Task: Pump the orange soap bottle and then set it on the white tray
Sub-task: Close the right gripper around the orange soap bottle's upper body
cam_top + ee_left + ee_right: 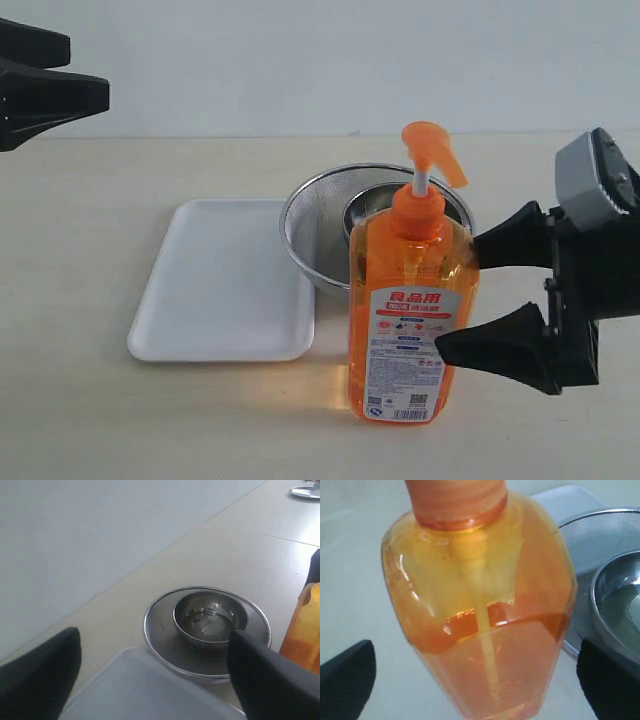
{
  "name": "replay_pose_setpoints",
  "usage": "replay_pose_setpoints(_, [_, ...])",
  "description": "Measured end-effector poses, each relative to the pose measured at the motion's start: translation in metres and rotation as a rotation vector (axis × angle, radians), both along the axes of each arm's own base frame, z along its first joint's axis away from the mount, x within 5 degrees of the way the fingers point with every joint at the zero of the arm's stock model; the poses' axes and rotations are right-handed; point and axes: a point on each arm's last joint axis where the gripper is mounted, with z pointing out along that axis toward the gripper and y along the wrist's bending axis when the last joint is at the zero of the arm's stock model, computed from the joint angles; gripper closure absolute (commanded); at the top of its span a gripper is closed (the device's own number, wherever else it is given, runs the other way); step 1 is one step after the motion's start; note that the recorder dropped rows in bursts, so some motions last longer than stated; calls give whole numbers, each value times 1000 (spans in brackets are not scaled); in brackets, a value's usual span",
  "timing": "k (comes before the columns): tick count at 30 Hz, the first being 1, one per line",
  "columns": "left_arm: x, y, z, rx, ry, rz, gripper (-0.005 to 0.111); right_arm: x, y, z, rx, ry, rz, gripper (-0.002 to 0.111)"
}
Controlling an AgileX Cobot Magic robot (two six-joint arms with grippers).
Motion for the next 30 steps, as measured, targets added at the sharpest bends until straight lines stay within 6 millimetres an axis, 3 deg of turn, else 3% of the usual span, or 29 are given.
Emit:
replay_pose_setpoints(10, [0,0,0,0,0,0,33,23,2,2,4,-2,91,3])
replay_pose_setpoints(17, [0,0,0,0,0,0,33,24,4,-3,20,32,124,3])
replay_pose_setpoints(30, [0,0,0,0,0,0,33,26,37,-9,-43,6,205,3])
